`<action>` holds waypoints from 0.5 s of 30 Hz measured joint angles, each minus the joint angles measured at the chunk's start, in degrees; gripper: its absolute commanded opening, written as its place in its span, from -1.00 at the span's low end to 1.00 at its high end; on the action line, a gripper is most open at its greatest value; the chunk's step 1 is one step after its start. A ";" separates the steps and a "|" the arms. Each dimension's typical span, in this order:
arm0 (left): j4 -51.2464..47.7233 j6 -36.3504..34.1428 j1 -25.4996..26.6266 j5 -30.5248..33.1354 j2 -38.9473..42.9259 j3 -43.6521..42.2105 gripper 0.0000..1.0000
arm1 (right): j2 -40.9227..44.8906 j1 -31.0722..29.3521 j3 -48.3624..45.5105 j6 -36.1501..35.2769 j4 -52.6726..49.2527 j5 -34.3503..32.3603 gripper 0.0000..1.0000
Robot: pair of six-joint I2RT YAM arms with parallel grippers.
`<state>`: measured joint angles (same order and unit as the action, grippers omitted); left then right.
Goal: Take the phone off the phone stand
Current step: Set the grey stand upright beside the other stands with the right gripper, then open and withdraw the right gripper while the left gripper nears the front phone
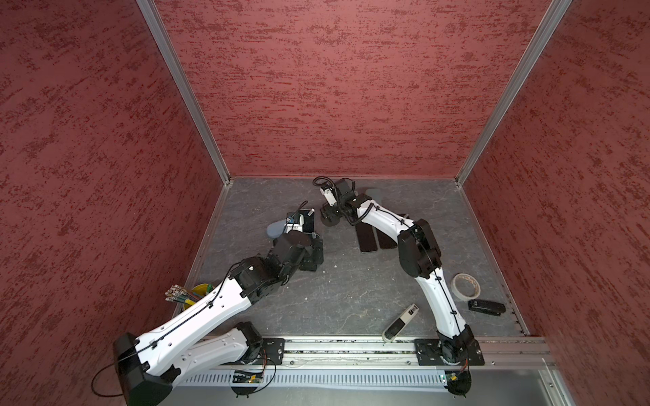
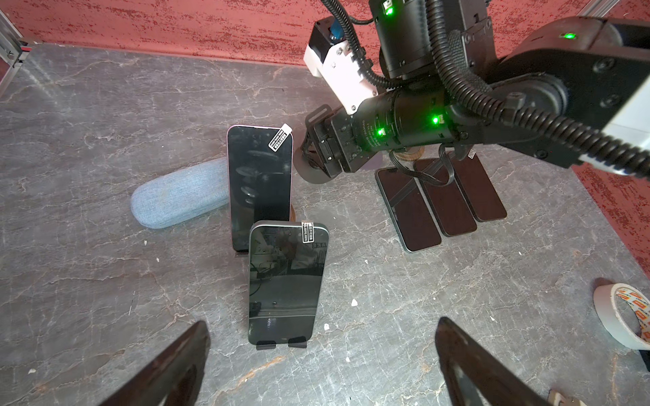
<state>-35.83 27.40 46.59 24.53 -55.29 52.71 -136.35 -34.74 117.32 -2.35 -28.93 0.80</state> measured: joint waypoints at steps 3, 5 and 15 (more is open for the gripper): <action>-0.44 0.42 0.00 -0.02 0.00 0.00 0.99 | 3.43 0.00 -2.49 0.00 0.07 0.04 0.80; -0.57 0.48 0.00 0.00 0.00 0.00 0.99 | 6.49 0.00 -4.24 0.02 0.24 0.11 0.83; -0.79 1.51 -0.09 0.00 -1.38 0.00 0.99 | 22.12 -0.02 -15.56 0.92 5.49 -0.85 0.97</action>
<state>-36.62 28.91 46.50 24.53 -56.66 52.71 -114.24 -34.76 101.75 -1.43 -23.44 -0.05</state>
